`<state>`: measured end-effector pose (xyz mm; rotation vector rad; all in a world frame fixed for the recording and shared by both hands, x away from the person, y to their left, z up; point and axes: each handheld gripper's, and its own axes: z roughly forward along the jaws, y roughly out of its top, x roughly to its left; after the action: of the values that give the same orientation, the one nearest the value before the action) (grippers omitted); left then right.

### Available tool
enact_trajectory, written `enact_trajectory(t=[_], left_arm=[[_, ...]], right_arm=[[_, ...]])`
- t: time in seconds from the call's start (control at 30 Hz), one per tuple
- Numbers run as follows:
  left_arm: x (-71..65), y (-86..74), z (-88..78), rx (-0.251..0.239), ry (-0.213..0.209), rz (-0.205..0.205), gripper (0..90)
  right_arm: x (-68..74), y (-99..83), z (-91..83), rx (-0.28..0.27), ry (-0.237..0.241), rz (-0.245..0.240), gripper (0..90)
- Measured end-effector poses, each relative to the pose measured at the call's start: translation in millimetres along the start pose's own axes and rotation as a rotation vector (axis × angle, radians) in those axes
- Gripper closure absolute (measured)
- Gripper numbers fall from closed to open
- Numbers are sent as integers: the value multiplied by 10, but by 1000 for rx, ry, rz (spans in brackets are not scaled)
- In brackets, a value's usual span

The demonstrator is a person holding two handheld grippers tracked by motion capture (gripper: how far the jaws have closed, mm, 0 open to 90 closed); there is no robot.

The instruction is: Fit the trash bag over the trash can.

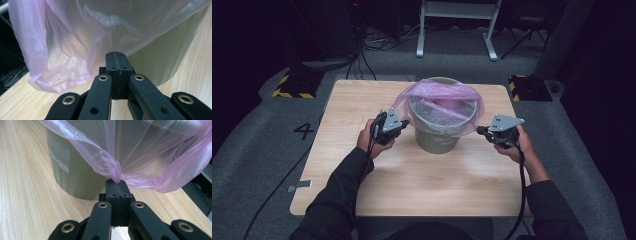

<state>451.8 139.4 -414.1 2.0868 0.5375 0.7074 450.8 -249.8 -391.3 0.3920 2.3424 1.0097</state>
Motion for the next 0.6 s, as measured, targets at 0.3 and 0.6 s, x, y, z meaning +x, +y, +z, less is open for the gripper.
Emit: enact_trajectory(t=[0.3, 0.6], left_arm=[[59, -112, -36, -27, -28, -56, 898], [260, -210, -405, -76, 59, -160, 404]], right_arm=[[-19, -48, 34, -8, 6, 23, 802], [-81, -114, -461, -84, 27, 46, 494]])
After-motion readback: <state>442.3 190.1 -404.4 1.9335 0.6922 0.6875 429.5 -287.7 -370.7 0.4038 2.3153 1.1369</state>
